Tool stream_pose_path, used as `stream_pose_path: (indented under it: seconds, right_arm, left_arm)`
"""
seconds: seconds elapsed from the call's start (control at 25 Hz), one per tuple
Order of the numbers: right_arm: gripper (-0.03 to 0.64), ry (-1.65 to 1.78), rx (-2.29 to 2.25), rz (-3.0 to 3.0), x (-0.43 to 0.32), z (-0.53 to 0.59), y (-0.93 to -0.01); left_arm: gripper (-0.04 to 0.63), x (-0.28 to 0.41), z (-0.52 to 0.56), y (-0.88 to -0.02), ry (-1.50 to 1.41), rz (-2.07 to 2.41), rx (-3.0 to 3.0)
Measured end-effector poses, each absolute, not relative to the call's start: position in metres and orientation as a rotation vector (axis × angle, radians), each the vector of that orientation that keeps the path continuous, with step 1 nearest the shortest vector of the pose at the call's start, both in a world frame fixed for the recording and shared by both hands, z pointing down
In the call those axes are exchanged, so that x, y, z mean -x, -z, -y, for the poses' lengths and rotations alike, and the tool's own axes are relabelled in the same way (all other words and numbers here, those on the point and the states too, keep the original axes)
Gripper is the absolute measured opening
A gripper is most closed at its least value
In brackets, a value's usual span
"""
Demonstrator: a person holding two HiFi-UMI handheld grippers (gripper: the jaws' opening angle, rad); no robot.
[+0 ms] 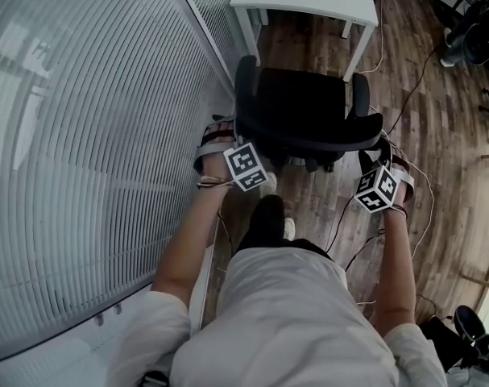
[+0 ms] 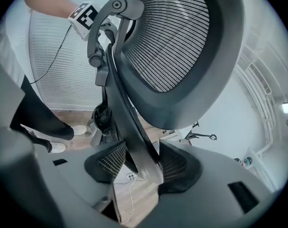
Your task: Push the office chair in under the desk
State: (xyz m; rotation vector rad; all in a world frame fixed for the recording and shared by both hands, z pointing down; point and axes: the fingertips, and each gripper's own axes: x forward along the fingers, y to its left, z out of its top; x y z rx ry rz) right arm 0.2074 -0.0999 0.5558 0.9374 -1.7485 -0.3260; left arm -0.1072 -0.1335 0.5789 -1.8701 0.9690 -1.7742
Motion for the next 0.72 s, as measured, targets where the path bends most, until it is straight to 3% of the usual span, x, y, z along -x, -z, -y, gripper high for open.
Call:
stream_pose_path:
  seconds: [0.72]
  right_arm:
    - [0.236,0.311,-0.973,1.719,-0.218,0.186,-0.55]
  left_arm:
    - [0.222,0.096,0.222,-0.57,1.728,-0.919,1.878]
